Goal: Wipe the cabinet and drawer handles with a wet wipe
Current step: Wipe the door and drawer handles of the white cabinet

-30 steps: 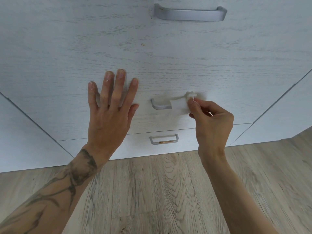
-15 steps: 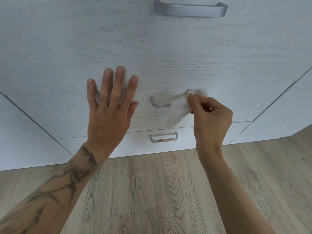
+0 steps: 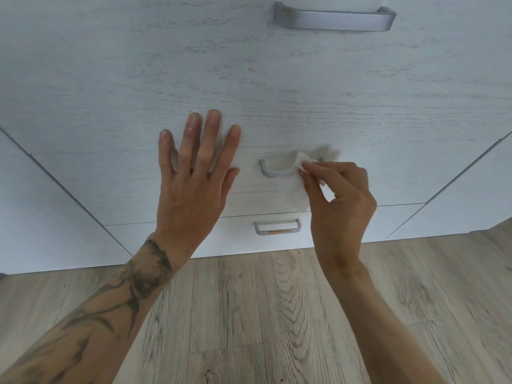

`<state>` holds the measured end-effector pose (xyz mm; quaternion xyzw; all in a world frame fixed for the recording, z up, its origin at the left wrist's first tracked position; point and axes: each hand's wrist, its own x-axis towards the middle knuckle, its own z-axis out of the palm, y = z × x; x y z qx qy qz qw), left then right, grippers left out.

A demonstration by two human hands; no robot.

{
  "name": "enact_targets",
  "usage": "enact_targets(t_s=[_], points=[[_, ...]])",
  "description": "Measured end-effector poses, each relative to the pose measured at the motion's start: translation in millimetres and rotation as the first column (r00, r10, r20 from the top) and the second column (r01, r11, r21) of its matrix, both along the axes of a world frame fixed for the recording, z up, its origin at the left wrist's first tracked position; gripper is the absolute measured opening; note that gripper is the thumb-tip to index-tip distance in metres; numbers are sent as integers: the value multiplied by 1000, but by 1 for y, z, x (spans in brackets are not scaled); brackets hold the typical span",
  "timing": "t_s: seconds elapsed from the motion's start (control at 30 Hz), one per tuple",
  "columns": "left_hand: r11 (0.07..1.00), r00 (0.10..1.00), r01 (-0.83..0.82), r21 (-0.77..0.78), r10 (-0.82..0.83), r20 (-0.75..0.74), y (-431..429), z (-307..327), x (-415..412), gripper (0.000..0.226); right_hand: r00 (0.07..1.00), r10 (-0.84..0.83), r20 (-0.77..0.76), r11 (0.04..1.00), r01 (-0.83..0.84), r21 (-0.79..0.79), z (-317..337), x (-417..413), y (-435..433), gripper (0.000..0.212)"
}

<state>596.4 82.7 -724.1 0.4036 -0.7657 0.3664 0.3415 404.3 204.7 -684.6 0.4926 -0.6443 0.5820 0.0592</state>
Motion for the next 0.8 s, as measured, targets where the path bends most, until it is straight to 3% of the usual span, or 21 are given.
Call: enact_targets(t_s=[0.2,0.33,0.57,0.8], points=[[1000,1000,-19,3,19,14,0,2,1,74,963,148,-227,989,-150,9,-2,21,-17,17],[1000,1000,-4,22,4,11,1,2,2,75,949,125,-288,992,-122,28,-1,1,-11,18],[1000,1000,20,-7,-20,11,0,3,3,74,999,28,-42,996,-32,-78,-29,-28,22,16],[990,995,96,100,-97,7,6,-16,15,70,995,94,-16,983,-91,160,-100,-41,39,24]])
